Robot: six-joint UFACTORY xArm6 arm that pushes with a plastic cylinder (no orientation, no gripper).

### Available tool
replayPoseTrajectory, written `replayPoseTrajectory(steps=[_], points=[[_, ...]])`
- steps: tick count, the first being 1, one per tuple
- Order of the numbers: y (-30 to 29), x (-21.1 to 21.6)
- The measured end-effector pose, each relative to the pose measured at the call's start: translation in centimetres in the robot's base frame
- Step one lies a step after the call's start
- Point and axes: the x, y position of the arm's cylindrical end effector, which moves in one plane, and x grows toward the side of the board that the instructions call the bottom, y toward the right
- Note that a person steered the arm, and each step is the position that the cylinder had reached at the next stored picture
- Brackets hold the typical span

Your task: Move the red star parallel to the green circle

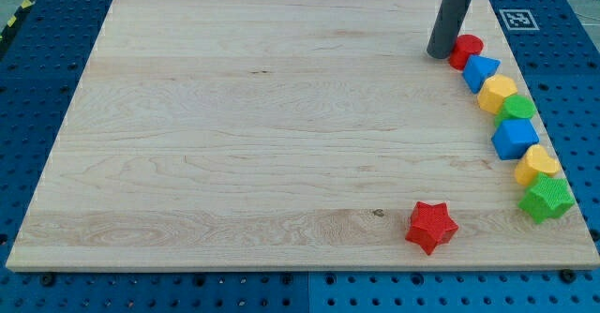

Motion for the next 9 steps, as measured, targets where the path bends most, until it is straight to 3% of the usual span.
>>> replayPoseTrajectory(steps=[1,3,4,9], points=[[-1.1,0.0],[-4.1,4.5],[-4.0,8.5],[0.5,18.1]])
